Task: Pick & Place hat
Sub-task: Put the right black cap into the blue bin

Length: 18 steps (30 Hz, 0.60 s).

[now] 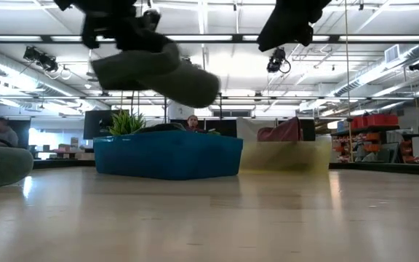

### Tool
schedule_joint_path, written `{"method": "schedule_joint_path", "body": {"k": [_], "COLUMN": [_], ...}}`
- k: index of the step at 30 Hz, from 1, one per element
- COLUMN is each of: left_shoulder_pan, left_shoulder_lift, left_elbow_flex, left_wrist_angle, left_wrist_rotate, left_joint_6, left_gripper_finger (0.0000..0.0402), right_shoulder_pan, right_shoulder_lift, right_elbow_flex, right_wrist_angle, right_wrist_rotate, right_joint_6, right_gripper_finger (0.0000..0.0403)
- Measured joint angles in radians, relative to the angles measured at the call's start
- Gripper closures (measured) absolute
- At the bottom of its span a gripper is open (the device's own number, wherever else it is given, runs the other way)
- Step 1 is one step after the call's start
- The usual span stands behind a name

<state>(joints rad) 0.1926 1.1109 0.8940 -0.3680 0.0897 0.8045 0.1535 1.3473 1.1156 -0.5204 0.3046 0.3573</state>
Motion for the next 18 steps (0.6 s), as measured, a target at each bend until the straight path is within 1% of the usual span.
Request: {"method": "schedule_joint_path", "body": {"k": [2, 4, 5, 7, 9, 11, 15, 18], "left_shoulder_pan": [0.063, 0.125, 0.153, 0.196, 0.232, 0.264, 0.314, 0.341], "left_shoulder_lift": [-0.022, -0.023, -0.020, 0.003, 0.038, 0.075, 0.170, 0.237], "left_elbow_flex": [0.000, 0.000, 0.000, 0.000, -0.001, -0.001, -0.001, -0.001], "left_wrist_angle": [-0.064, -0.099, -0.115, -0.123, -0.121, -0.098, -0.024, 0.038], "left_wrist_rotate": [0.078, 0.197, 0.265, 0.363, 0.386, 0.387, 0.392, 0.443], "left_joint_6": [0.051, 0.124, 0.180, 0.310, 0.417, 0.479, 0.485, 0.490], "left_gripper_finger": [0.0379, 0.0379, 0.0379, 0.0379, 0.0379, 0.0379, 0.0377, 0.0375], "right_shoulder_pan": [0.000, 0.000, 0.000, 0.000, 0.000, -0.001, -0.003, -0.003], "right_shoulder_lift": [0.009, 0.016, 0.020, 0.024, 0.024, 0.025, 0.025, 0.026], "right_elbow_flex": [0.000, 0.000, 0.001, 0.001, 0.001, 0.001, 0.001, 0.001], "right_wrist_angle": [0.002, 0.005, 0.015, 0.001, 0.009, 0.003, 0.005, 0.007], "right_wrist_rotate": [0.000, -0.001, -0.001, -0.002, -0.002, -0.002, -0.002, 0.000], "right_joint_6": [0.000, -0.003, -0.003, -0.004, -0.010, -0.026, -0.077, -0.086], "right_gripper_finger": [0.0303, 0.0303, 0.0303, 0.0303, 0.0303, 0.0303, 0.0303, 0.0302]}}
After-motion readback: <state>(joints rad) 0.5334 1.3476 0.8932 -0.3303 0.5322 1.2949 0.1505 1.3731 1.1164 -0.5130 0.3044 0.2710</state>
